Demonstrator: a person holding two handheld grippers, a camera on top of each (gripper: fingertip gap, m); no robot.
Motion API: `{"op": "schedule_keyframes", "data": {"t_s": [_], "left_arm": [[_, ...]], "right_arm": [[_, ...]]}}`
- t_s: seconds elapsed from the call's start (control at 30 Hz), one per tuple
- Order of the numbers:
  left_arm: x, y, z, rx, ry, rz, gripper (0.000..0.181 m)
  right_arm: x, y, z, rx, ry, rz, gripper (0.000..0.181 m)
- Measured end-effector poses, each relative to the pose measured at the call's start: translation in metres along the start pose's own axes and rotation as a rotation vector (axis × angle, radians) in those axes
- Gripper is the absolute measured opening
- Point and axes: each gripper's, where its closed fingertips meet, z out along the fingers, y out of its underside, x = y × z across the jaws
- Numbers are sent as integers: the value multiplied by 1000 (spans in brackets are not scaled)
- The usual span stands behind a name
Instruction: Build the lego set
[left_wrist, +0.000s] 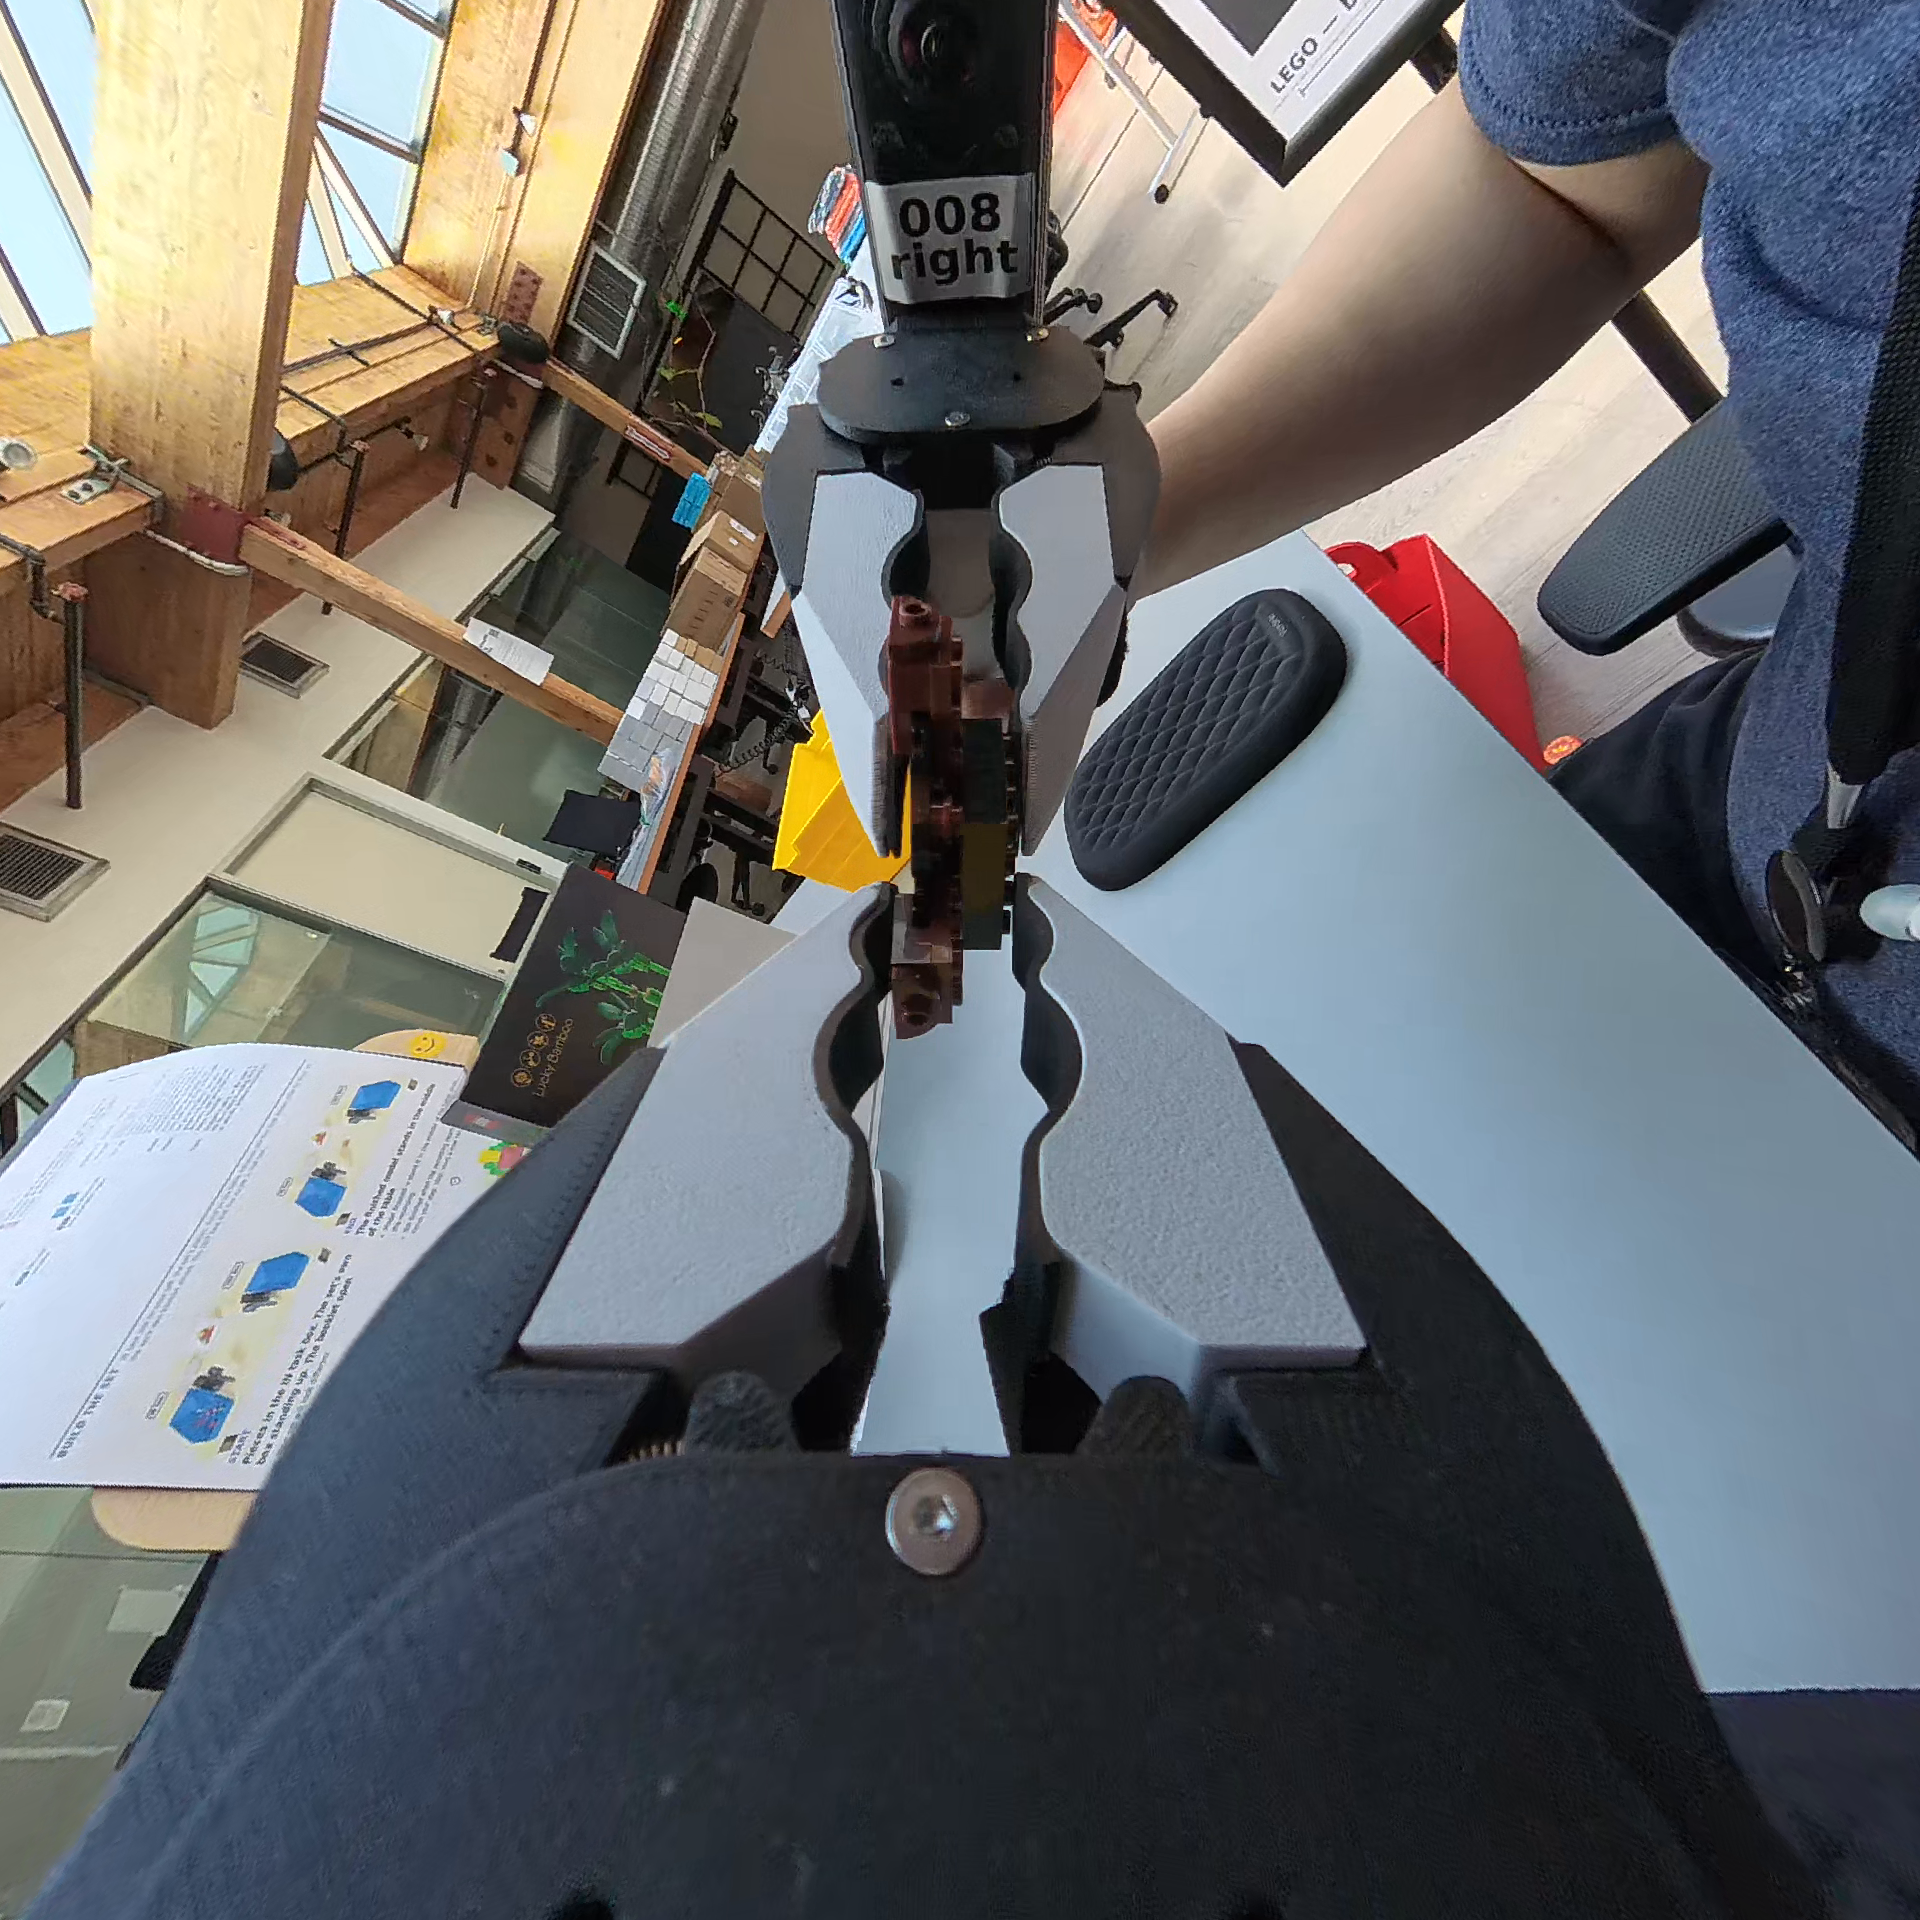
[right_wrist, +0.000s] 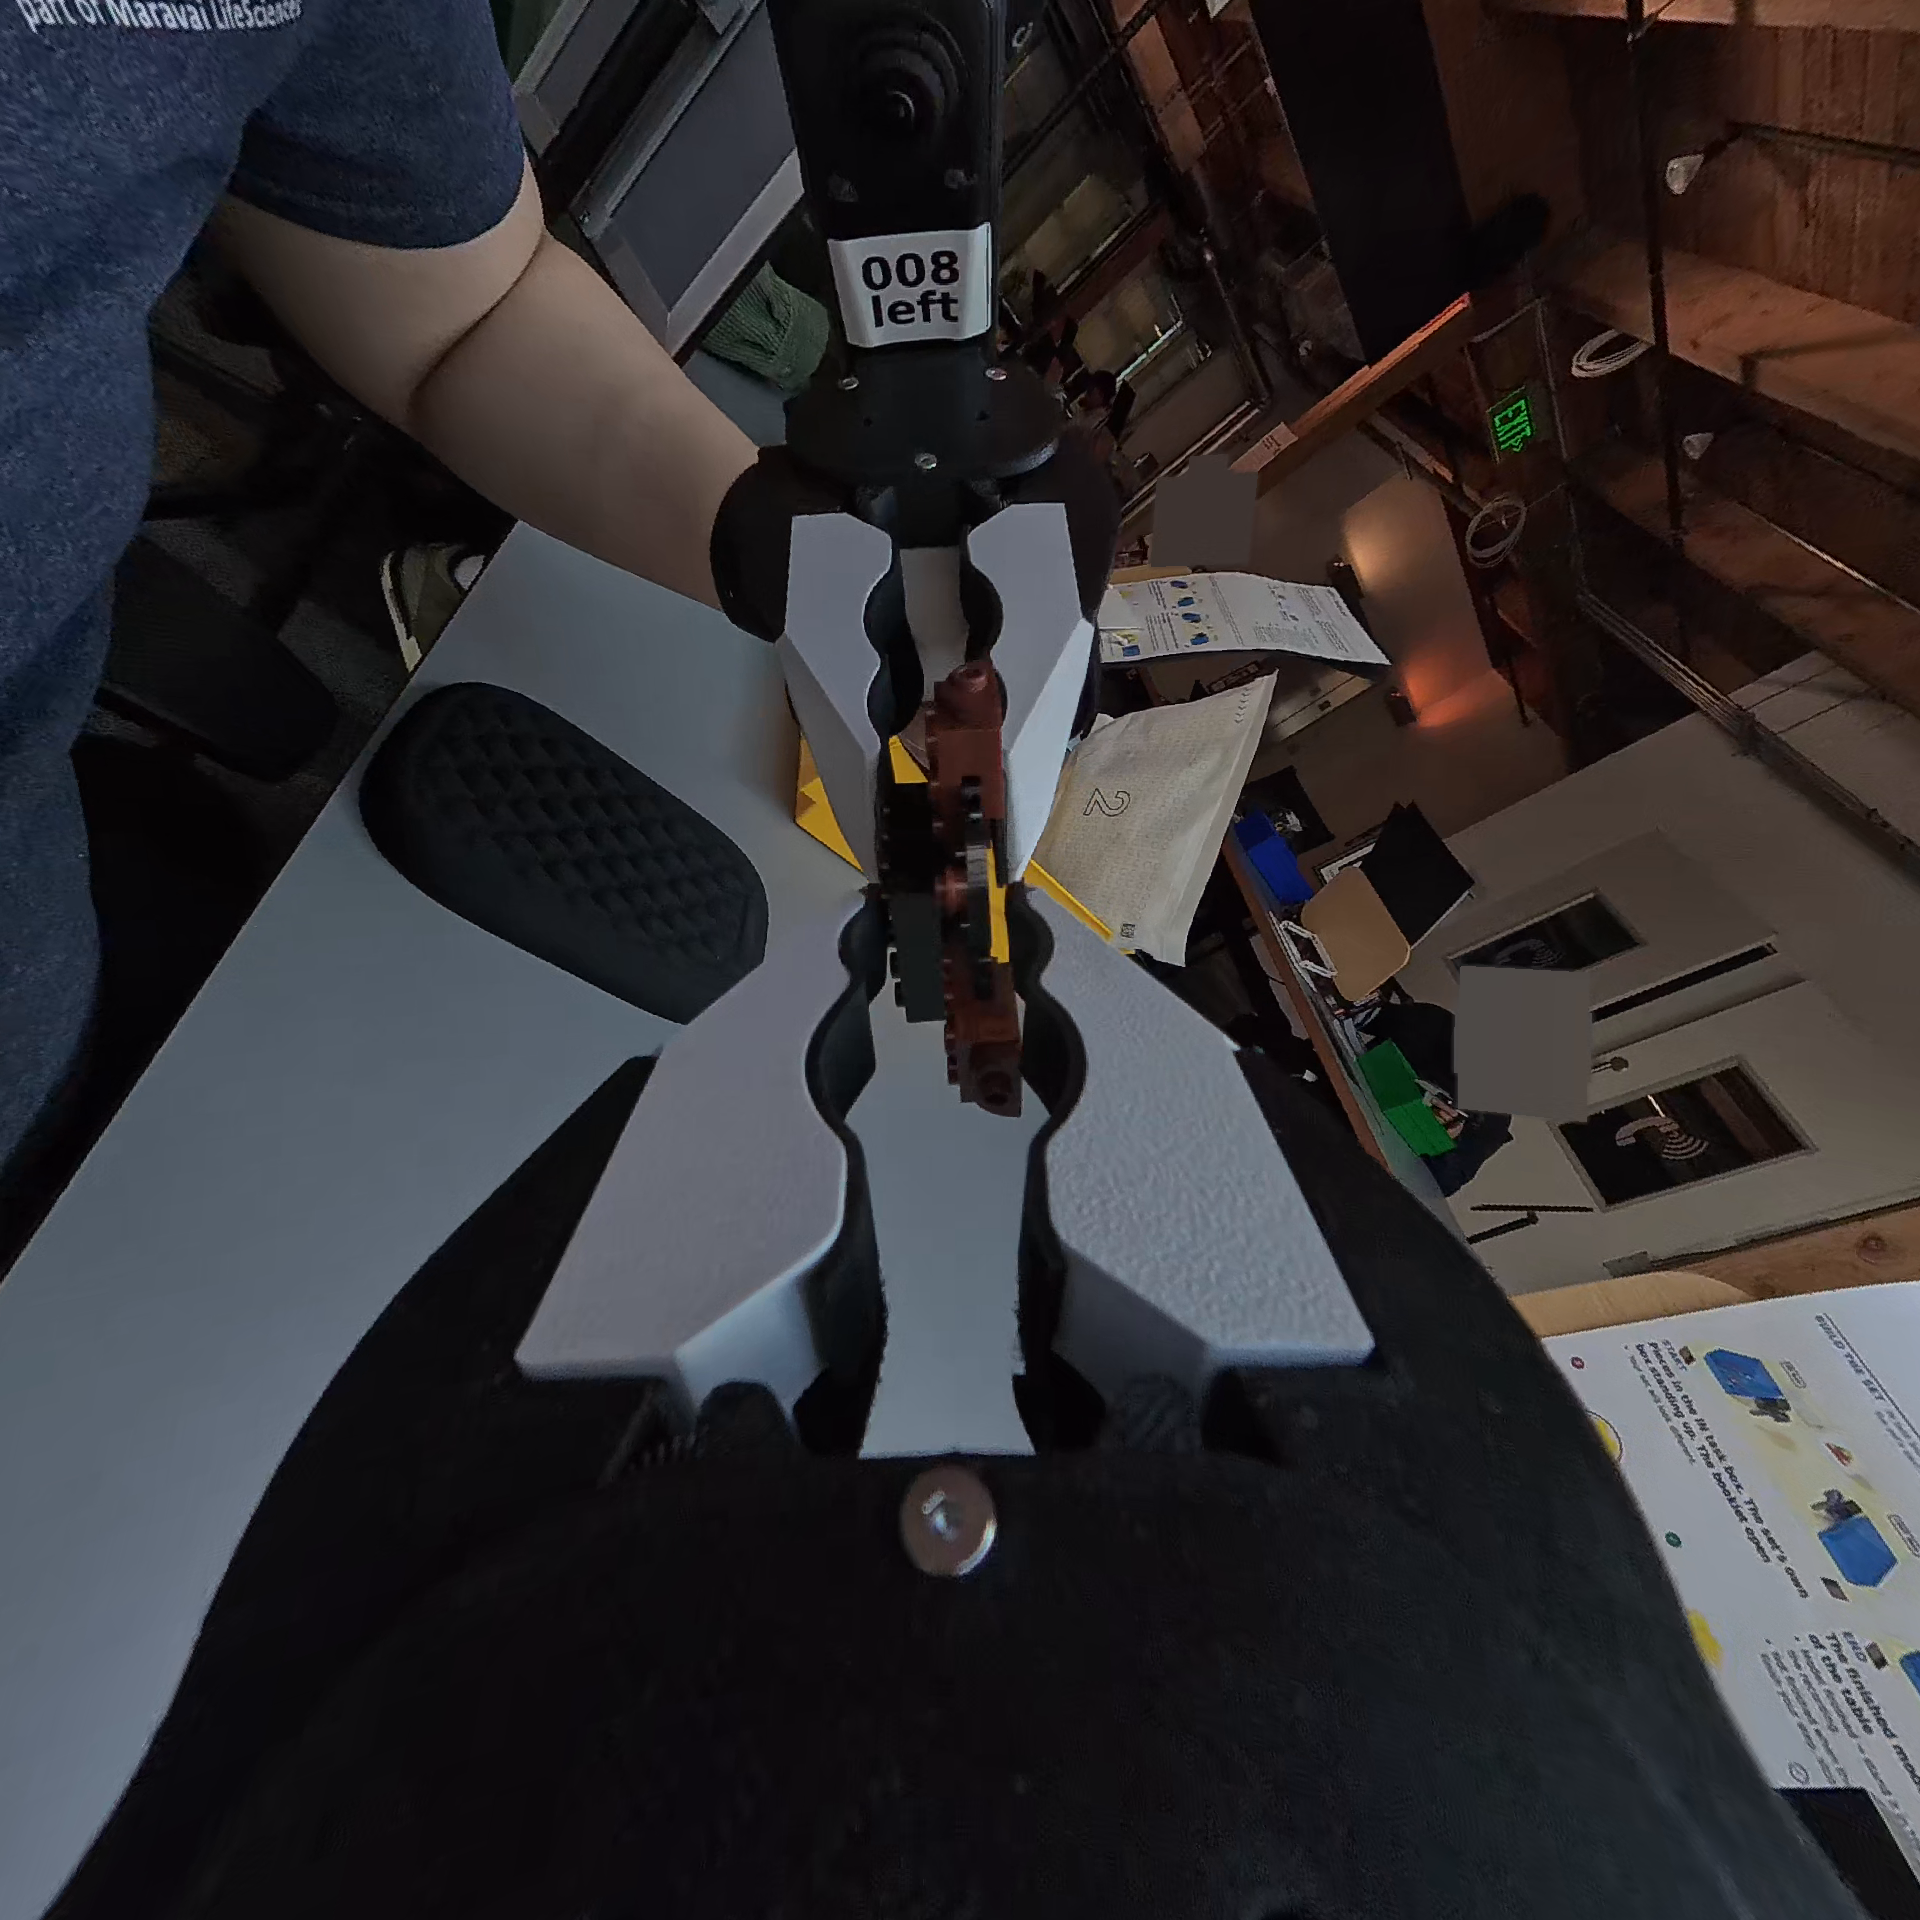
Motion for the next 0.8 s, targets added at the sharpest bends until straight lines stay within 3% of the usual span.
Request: {"op": "schedule_keyframes", "data": {"t_s": [0.27,0.53,0.8], "left_arm": [[5,4,0,39,107,-193,20],[4,13,3,102,187,-457,19],[8,13,2,116,241,-513,18]], "right_arm": [[-8,4,3,-38,-91,133,18],[-2,12,6,18,-108,333,20],[-8,12,6,21,-177,438,19]]}}
